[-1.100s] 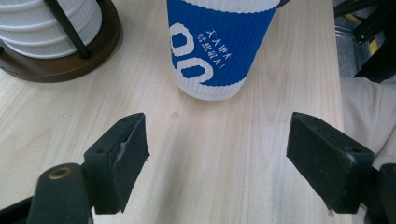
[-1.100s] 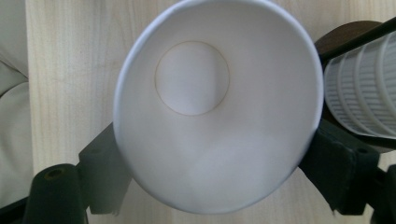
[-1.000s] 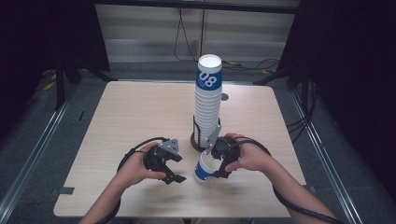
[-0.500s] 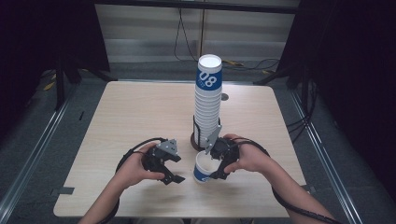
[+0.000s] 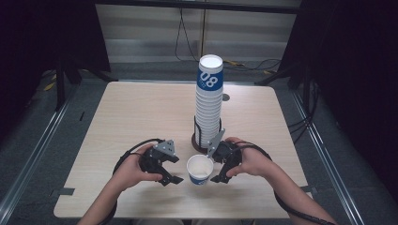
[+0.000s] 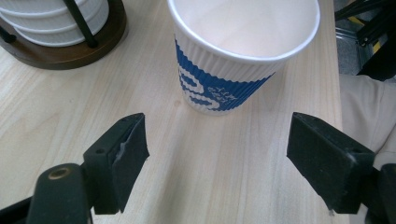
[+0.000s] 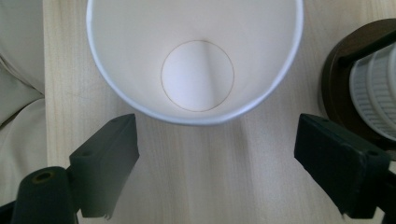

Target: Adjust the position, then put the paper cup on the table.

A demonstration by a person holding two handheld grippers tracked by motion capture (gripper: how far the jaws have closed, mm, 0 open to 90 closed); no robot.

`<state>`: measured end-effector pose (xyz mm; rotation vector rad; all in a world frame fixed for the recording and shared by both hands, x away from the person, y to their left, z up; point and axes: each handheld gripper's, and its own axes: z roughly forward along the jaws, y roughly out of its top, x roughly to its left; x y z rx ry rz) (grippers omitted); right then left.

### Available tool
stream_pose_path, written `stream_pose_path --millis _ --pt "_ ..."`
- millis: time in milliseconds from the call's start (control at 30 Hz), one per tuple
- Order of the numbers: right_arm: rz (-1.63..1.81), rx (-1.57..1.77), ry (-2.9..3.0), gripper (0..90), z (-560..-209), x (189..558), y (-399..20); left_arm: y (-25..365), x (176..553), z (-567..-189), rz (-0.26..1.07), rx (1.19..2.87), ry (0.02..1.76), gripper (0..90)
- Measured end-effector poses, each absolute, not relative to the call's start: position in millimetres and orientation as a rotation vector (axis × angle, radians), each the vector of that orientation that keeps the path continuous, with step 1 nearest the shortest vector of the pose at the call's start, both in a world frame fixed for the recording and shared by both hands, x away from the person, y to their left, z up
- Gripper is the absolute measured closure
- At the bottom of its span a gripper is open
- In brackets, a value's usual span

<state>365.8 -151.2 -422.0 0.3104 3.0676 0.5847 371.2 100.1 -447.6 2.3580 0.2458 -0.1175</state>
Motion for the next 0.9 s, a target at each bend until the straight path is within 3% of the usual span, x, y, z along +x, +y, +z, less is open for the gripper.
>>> stream_pose_path --millis 900 --pt "0.729 0.369 3.023 13.2 -427 361 -168 139 371 -447 -0.061 2.353 0.342 19.7"
